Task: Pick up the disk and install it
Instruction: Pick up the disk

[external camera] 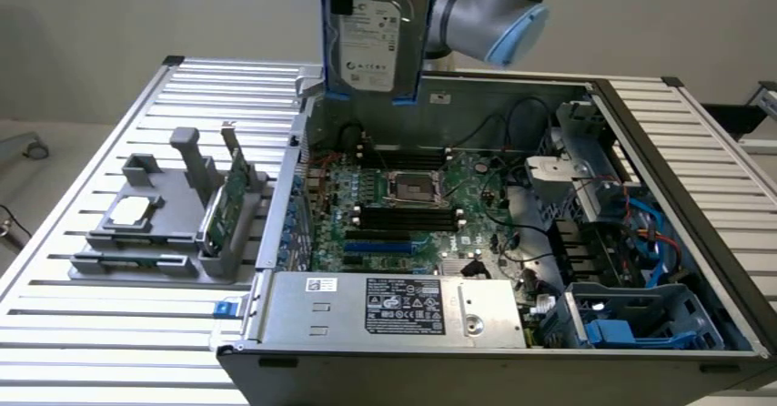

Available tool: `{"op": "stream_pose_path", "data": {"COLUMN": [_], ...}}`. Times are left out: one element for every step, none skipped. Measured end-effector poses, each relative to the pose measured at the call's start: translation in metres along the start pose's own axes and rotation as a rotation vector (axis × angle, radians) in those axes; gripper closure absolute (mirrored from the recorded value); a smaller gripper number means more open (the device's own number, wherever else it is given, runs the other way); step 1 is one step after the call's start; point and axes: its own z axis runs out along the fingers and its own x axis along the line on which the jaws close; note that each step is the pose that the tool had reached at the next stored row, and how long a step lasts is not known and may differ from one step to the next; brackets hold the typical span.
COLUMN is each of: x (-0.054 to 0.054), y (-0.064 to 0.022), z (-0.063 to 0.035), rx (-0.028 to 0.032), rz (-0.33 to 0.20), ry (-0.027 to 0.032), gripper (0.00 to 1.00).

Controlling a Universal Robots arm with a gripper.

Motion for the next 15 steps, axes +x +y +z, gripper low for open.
{"op": "stream_pose_path", "data": {"x": [0.001,0.003,0.005,0.007,0.009,0.011,0.013,0.015,0.017,0.019,0.021,0.023,0.025,0.027,0.029], "y": [-0.0039,-0.0077,-0.0116,-0.0157,-0.0197,-0.0238,-0.028,-0.0322,-0.0364,-0.0407,-0.0449,-0.0491,-0.0537,-0.058,-0.0622], "z": [-0.0003,-0.0005,-0.0008,-0.0011,-0.0013,-0.0016,-0.0019,-0.0022,-0.0025,-0.0028,-0.003,-0.0033,-0.0036,-0.0039,-0.0042], "rx": [-0.0002,-0.0003,-0.0003,-0.0003,-0.0003,-0.0002,-0.0002,-0.0003,-0.0003,-0.0003,-0.0002,-0.0003,-0.0002,-0.0003,-0.0002], "rz": [0.0,0.0,0.0,0.0,0.0,0.0,0.0,0.0,0.0,0.0,0.0,0.0,0.0,0.0,0.0], "ry": [-0.0007,-0.0011,-0.0012,-0.0013,-0.0013,-0.0013,-0.0014,-0.0014,-0.0013,-0.0013,-0.0014,-0.0013,-0.0013,-0.0014,-0.0014], "gripper": [0.67,0.67,0.67,0.67,0.67,0.67,0.67,0.67,0.67,0.67,0.67,0.67,0.67,0.67,0.67]}}
